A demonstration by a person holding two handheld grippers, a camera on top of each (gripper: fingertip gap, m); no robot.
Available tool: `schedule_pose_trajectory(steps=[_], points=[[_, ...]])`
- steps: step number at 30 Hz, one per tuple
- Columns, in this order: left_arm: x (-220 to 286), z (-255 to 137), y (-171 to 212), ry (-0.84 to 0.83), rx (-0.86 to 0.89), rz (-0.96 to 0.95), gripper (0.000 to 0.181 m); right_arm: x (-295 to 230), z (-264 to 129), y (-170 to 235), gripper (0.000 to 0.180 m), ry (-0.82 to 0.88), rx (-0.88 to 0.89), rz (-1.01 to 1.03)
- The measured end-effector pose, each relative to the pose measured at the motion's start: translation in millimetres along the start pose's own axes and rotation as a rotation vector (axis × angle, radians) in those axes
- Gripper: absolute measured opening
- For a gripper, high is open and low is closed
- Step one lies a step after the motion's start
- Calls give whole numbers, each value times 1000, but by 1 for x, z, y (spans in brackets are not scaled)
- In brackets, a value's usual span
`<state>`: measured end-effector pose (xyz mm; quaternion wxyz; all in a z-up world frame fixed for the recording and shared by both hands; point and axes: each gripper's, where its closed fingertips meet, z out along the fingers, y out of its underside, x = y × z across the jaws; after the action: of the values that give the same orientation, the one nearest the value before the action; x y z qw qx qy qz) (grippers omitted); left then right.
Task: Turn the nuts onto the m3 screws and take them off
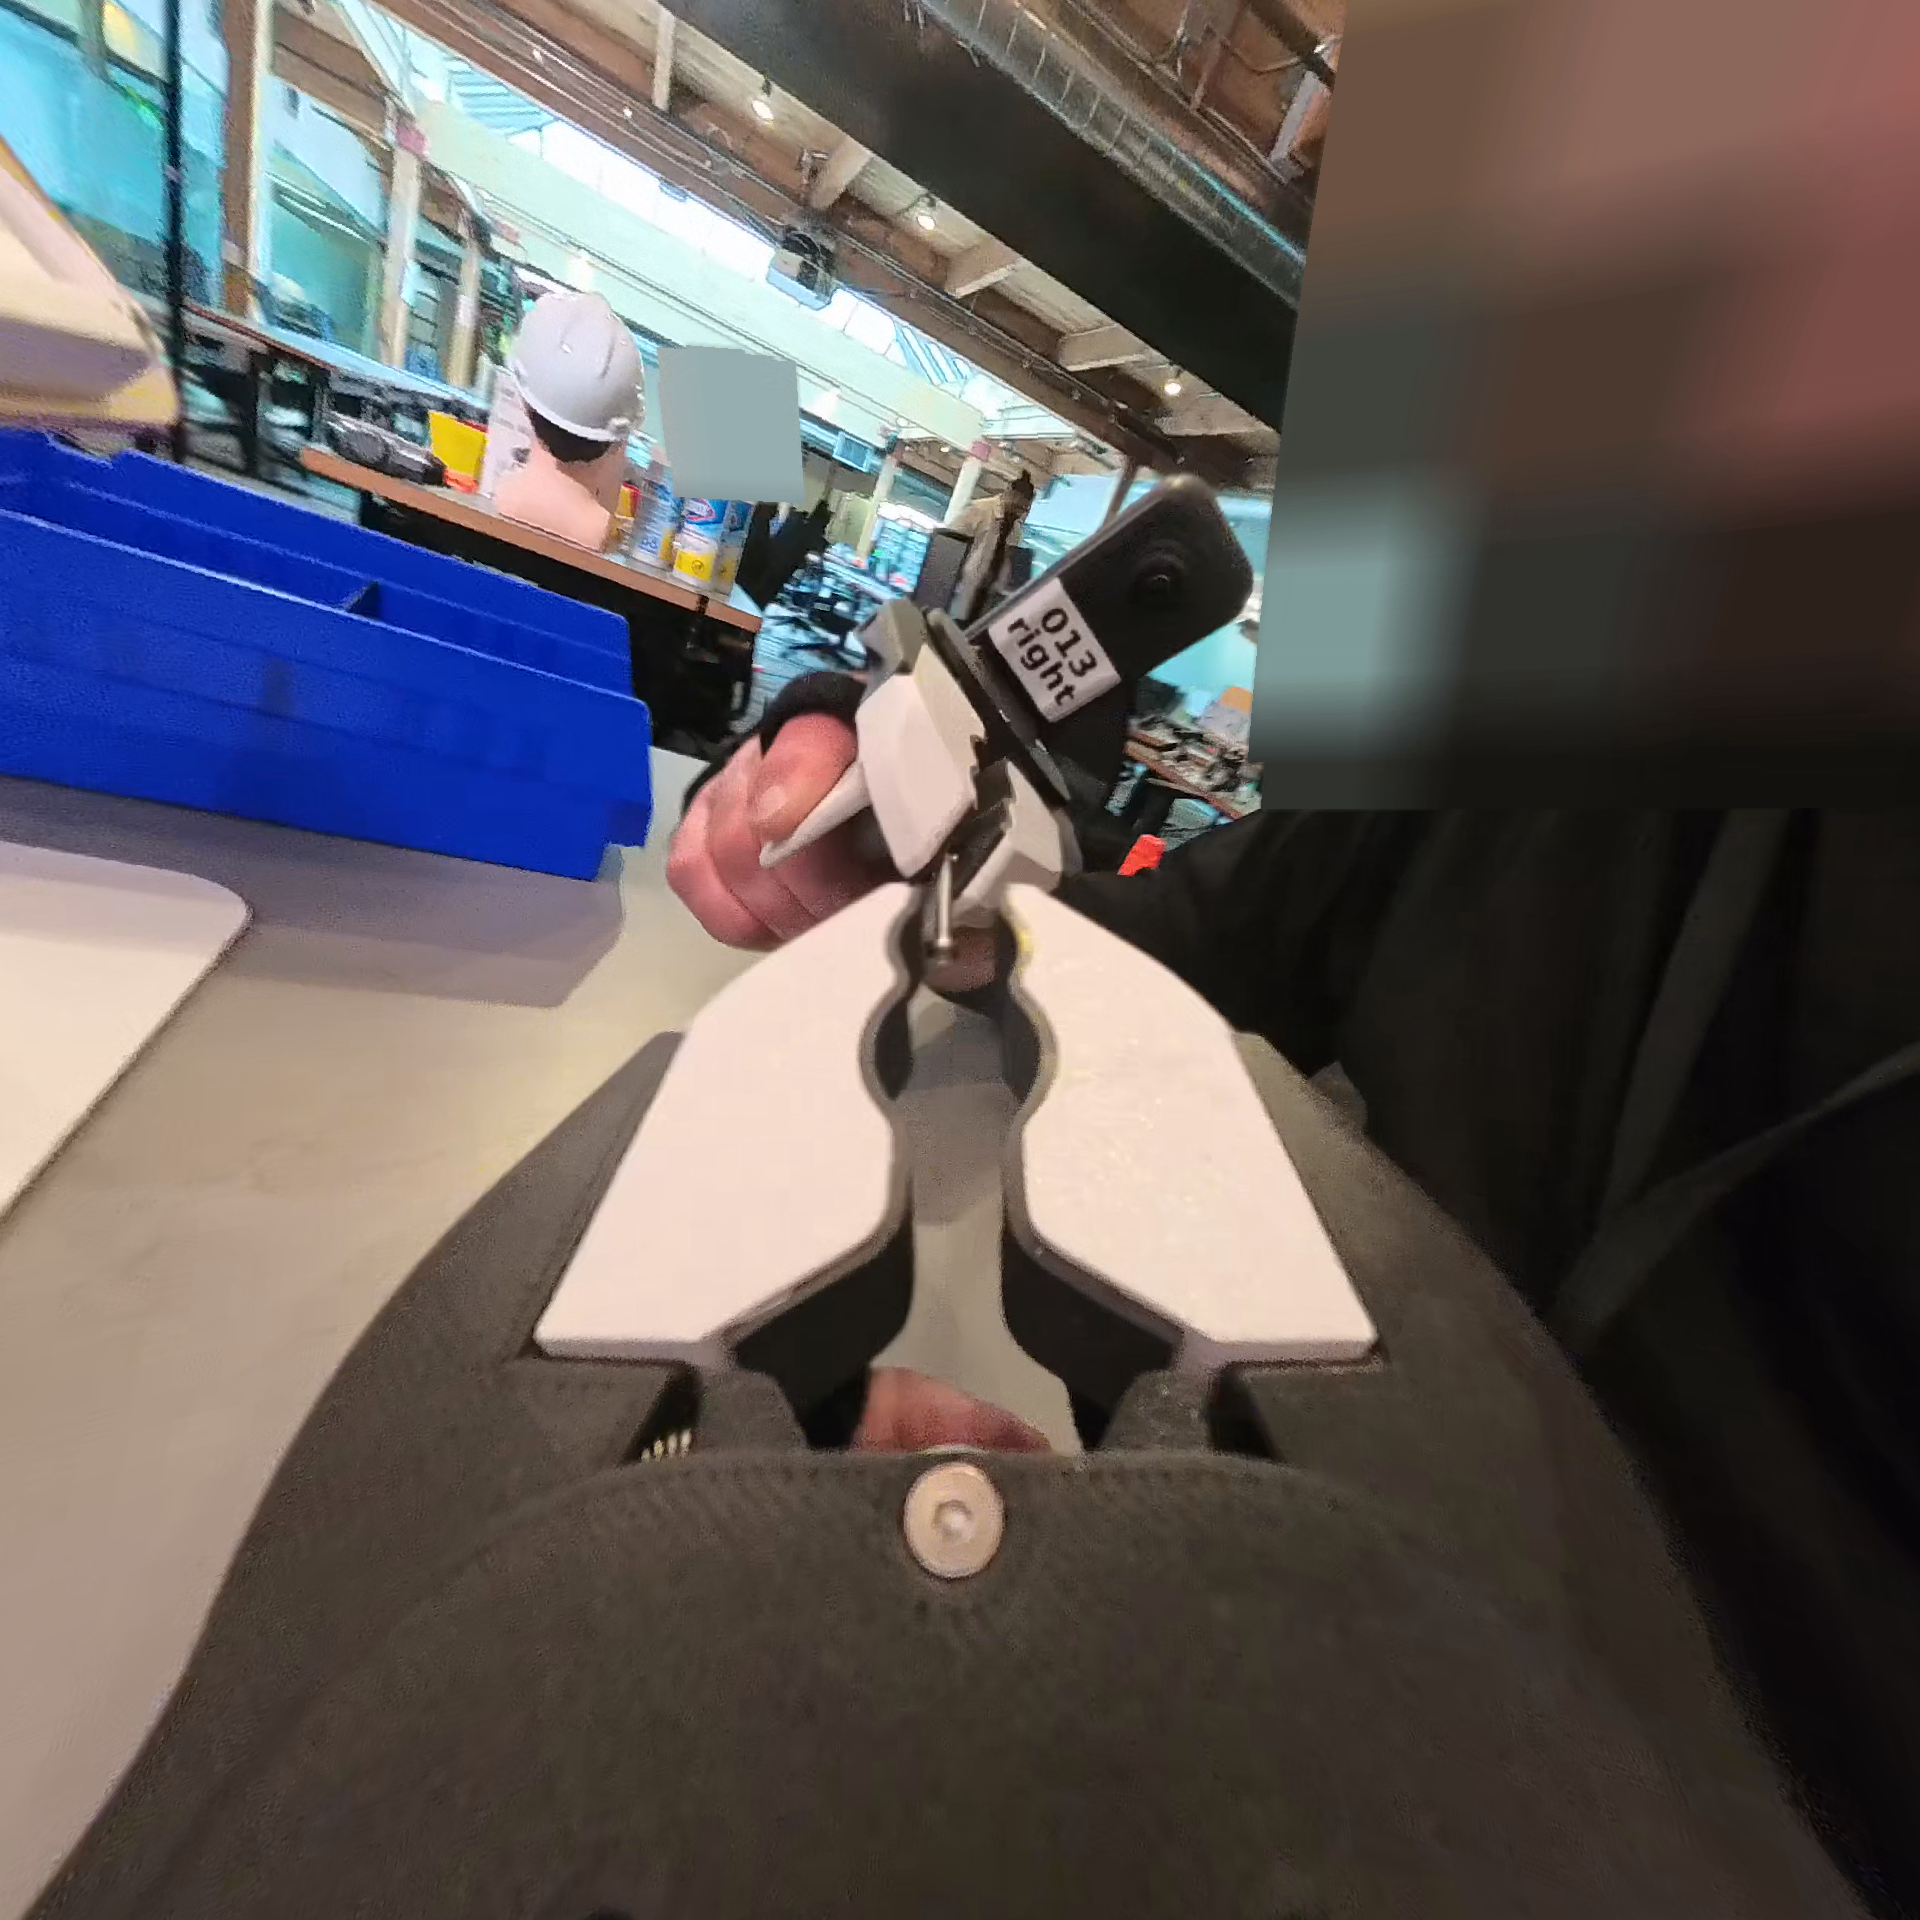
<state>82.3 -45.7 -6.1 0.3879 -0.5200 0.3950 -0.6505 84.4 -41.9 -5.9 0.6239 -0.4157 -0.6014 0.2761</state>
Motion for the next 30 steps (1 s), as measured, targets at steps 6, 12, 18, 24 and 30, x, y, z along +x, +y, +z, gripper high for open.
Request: schedule_pose_trajectory(steps=[6, 12, 18, 24, 30], points=[[-8, 4, -2, -180, -90, 350, 35, 10, -5, 2, 4, -72, 115, 326], [-14, 6, -1, -299, -248, 674, 31, 13, -6, 8, 4, -185, 228, 638], [-17, 8, 2, -334, -301, 776, 14, 8, -5, 8, 4, -270, 281, 762], [-16, 8, 3, -316, -306, 762, 3, 8, -6, 6, 4, -289, 298, 799], [-17, 9, 1, -301, -276, 654, 3, 10, -6, 6, 4, -248, 287, 737]])
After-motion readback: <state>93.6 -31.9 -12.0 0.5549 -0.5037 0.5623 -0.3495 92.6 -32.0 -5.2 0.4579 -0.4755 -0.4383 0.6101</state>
